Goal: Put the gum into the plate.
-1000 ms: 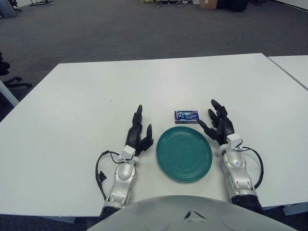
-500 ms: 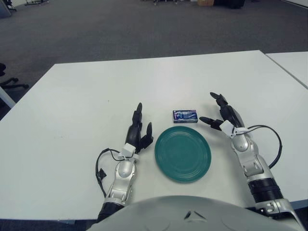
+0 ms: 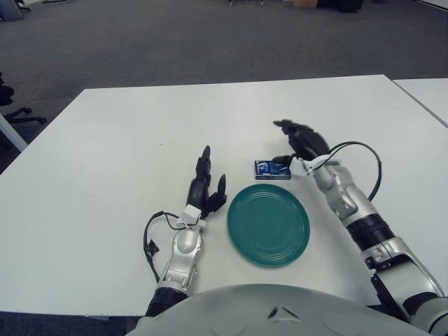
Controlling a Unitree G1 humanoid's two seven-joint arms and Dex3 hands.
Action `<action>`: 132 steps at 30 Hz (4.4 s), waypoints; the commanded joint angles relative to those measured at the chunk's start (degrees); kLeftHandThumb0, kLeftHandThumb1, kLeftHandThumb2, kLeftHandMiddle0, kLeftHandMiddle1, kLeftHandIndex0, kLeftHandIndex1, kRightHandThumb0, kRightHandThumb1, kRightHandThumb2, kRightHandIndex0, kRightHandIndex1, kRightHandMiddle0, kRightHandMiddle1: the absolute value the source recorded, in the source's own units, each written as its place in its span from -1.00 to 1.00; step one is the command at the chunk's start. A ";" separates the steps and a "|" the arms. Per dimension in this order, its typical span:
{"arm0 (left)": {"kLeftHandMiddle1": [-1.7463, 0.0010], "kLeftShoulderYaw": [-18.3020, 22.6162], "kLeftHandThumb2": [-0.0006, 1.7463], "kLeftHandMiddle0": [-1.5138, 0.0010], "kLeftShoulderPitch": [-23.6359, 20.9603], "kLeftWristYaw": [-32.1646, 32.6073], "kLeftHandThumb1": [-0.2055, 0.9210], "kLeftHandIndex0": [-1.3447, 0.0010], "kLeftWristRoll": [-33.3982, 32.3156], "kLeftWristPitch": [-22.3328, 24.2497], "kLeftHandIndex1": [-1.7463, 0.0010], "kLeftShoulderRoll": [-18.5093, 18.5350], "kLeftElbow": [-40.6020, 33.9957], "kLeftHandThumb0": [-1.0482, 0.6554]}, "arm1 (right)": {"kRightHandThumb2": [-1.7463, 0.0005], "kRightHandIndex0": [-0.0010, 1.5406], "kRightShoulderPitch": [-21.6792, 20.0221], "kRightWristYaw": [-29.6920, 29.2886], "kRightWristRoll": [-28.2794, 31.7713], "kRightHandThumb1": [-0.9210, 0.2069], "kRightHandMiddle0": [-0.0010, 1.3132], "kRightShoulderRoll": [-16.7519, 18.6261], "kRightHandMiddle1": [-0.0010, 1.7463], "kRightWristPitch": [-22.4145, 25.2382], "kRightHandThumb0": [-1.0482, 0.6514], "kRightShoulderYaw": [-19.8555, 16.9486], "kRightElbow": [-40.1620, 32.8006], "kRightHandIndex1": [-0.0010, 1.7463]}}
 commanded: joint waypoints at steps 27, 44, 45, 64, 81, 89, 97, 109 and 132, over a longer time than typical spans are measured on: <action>1.00 -2.08 -0.12 0.87 3.75 -0.66 1.00 1.00 -0.04 2.82 0.78 -0.01 -1.63 -0.75 | 0.80 -0.74 0.00 0.28 -0.93 -0.97 -1.00 -0.48 -0.61 -1.95 -0.57 7.69 6.97 -0.99; 1.00 -2.26 -0.14 0.88 3.88 -1.19 1.00 1.00 -0.97 3.25 0.79 -0.13 -2.19 -0.75 | 0.80 -0.74 2.77 2.44 -0.50 -0.99 -1.00 -4.00 -0.58 -2.83 -0.60 6.43 0.03 -0.99; 1.00 -2.28 -0.13 0.88 3.86 -1.21 1.00 1.00 -1.00 3.30 0.80 -0.14 -2.23 -0.75 | 0.80 -0.74 2.86 2.51 -0.55 -0.99 -1.00 -4.13 -0.58 -2.89 -0.60 6.39 -0.25 -0.99; 0.99 -2.14 -0.15 0.86 3.56 -1.45 1.00 1.00 -1.74 3.99 0.76 -0.35 -1.97 -0.74 | 0.76 -0.68 6.13 6.40 0.42 -1.00 -1.00 -5.48 -0.55 -2.38 -0.61 4.08 -8.74 -0.97; 0.98 -1.86 -0.14 0.80 2.95 -0.95 1.00 1.00 -1.64 3.74 0.70 -0.66 -1.19 -0.72 | 0.64 -0.67 7.59 8.23 0.62 -1.00 -1.00 -5.67 -0.53 -2.73 -0.59 2.19 -12.91 -0.98; 0.99 -1.81 -0.15 0.82 2.72 -0.98 1.00 1.00 -1.70 3.61 0.72 -0.66 -0.76 -0.72 | 0.60 -0.66 7.97 8.62 0.61 -1.00 -1.00 -5.78 -0.51 -2.85 -0.61 1.52 -14.20 -0.97; 1.00 -1.76 -0.16 0.84 2.39 -1.27 1.00 1.00 -1.78 3.13 0.72 -0.45 -0.17 -0.73 | 0.60 -0.65 8.45 9.18 0.59 -1.00 -1.00 -5.62 -0.50 -2.60 -0.61 0.90 -15.58 -0.97; 1.00 -1.45 -0.16 0.85 1.65 -1.16 1.00 1.00 -1.65 2.99 0.74 -0.31 0.91 -0.73 | 0.59 -0.64 9.40 10.76 0.70 -1.00 -1.00 -5.66 -0.49 -1.50 -0.65 -0.49 -19.95 -0.97; 1.00 -1.07 -0.14 0.85 1.20 -1.22 1.00 1.00 -1.83 1.36 0.75 -0.39 1.73 -0.75 | 0.62 -0.63 10.91 12.43 0.74 -1.00 -1.00 -5.51 -0.51 -1.52 -0.65 -0.88 -20.88 -0.98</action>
